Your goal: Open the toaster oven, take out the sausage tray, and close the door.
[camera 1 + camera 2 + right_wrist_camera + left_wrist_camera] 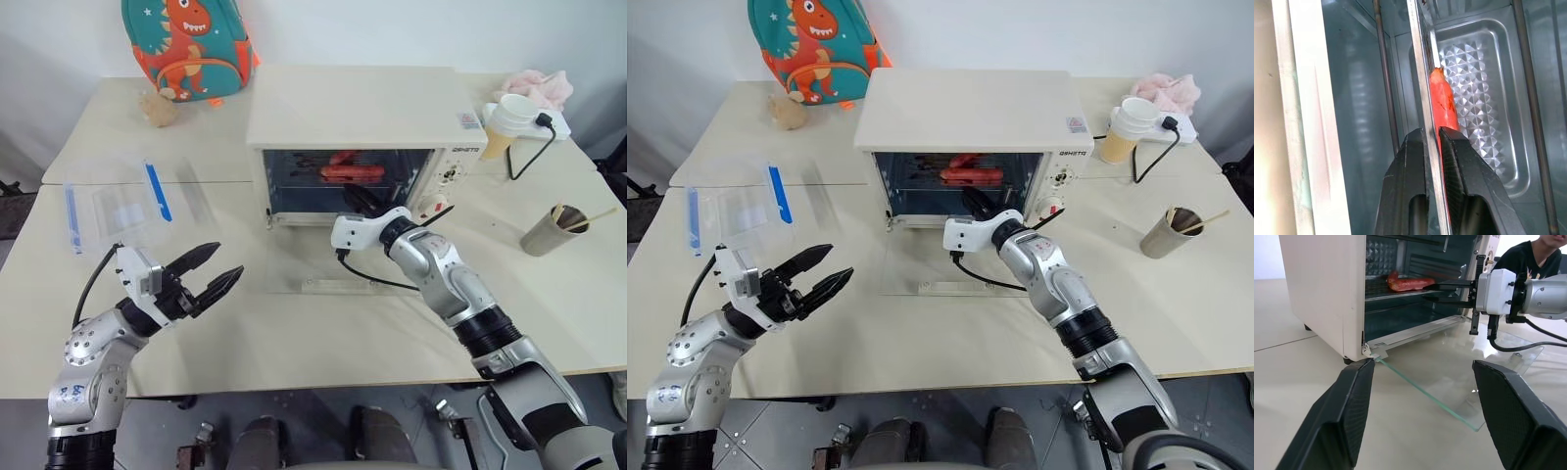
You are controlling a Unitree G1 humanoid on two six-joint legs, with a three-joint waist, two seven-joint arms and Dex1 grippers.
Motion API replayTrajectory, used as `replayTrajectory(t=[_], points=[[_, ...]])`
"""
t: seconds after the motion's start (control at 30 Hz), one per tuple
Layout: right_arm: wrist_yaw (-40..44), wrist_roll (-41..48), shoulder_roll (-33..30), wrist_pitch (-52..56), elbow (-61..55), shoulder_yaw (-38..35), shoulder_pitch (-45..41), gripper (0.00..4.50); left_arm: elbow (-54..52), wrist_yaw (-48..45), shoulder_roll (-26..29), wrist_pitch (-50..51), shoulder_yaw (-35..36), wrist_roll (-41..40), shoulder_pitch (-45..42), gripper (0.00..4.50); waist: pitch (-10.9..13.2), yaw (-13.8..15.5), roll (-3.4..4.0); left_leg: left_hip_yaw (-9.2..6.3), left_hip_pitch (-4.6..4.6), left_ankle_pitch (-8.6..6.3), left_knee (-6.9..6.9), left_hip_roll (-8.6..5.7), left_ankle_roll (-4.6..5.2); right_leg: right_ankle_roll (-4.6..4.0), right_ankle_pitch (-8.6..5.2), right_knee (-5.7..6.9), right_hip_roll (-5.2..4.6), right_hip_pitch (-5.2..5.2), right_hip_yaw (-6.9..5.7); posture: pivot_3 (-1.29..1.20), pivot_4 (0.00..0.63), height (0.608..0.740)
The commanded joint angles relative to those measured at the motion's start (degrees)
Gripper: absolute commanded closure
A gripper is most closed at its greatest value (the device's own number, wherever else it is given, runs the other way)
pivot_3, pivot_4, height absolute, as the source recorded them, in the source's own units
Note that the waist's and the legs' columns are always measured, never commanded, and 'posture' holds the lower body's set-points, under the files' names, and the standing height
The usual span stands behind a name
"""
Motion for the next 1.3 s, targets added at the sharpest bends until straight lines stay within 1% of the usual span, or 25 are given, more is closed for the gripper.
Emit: replayTrajectory(t=[0.03, 0.2, 0.53, 0.6, 0.63, 0.77, 1.03, 1.2, 1.3], points=[[-2.19, -1.03, 0.7, 0.43, 0.2, -0.24, -1.57, 4.02, -2.32, -0.05, 0.74, -0.3, 1.12, -1.27, 0.43, 1.23, 0.0, -0.01, 0.0, 0.0, 0.0, 0.0, 0.0, 0.0, 0.0, 0.0, 0.0, 0.0, 0.0, 0.0, 0.0, 0.0, 0.15, 0.74], [-3.96, -2.23, 1.27, 1.68, 1.84, -0.37, -2.23, 4.02, -2.57, -0.16, 0.86, 0.1, 0.87, -1.5, 0.45, 1.23, 0.0, -0.05, 0.0, 0.0, 0.0, 0.0, 0.0, 0.0, 0.0, 0.0, 0.0, 0.01, 0.0, -0.02, 0.03, 0.0, 0.15, 0.74], [-4.25, -2.14, 1.61, 2.1, 4.9, -0.07, -3.13, 4.02, -2.27, -0.35, 0.86, 0.47, 0.72, -1.69, 0.09, 1.23, 0.0, -0.06, 0.0, 0.01, 0.0, 0.0, 0.0, 0.0, 0.0, 0.0, 0.0, 0.02, 0.0, -0.02, 0.04, 0.0, 0.15, 0.74], [-4.43, -2.17, 1.79, 2.3, 5.6, -0.03, -3.47, 4.4, -2.23, -0.44, 0.84, 0.51, 0.59, -1.71, 0.07, 1.19, -0.01, -0.07, -0.01, 0.01, 0.0, 0.0, 0.0, 0.0, 0.0, 0.0, 0.0, 0.02, 0.0, -0.02, 0.04, 0.0, 0.15, 0.74], [-4.78, -2.31, 1.88, 2.31, 5.77, -0.05, -3.6, 4.48, -2.23, -0.49, 0.85, 0.57, 0.55, -1.78, 0.06, 1.19, -0.06, -0.09, -0.1, 0.01, 0.01, 0.0, 0.0, 0.0, 0.0, 0.0, 0.0, 0.02, 0.0, -0.02, 0.05, 0.0, 0.15, 0.74], [-4.53, -2.48, 2.07, 2.34, 5.26, -0.27, -3.9, 4.48, -2.13, -0.71, 1.02, 0.83, 0.51, -2.03, 0.07, 1.19, -0.11, -0.09, -0.19, 0.0, 0.02, 0.0, 0.0, 0.02, 0.0, -0.01, 0.0, 0.03, 0.02, -0.02, 0.06, 0.0, 0.15, 0.74], [2.09, 0.04, 0.57, 1.97, -2.07, -1.49, -2.67, 4.48, -1.46, -1.31, 1.41, 1.51, 0.43, -2.26, -0.55, 1.19, -0.11, -0.08, -0.19, 0.0, 0.01, 0.0, -0.02, 0.02, -0.01, -0.01, 0.0, 0.02, 0.02, -0.04, 0.07, 0.0, 0.15, 0.74], [9.77, 2.6, -1.79, 3.1, -9.48, -2.3, -0.21, 4.48, 0.01, -1.37, 1.17, 1.36, 0.15, -1.75, -1.83, 1.19, -0.11, -0.04, -0.18, 0.01, 0.0, -0.01, -0.08, 0.02, -0.02, -0.01, 0.0, 0.0, 0.02, -0.07, 0.06, 0.0, 0.15, 0.74], [12.73, 2.96, -2.84, 3.9, -13.37, -2.55, 1.63, 4.48, 0.66, -1.21, 0.89, 1.31, -0.13, -1.41, -2.56, 1.19, -0.11, -0.14, -0.18, 0.01, 0.0, -0.01, -0.1, 0.02, -0.02, -0.01, 0.0, -0.01, 0.02, -0.08, 0.06, 0.0, 0.15, 0.74]])
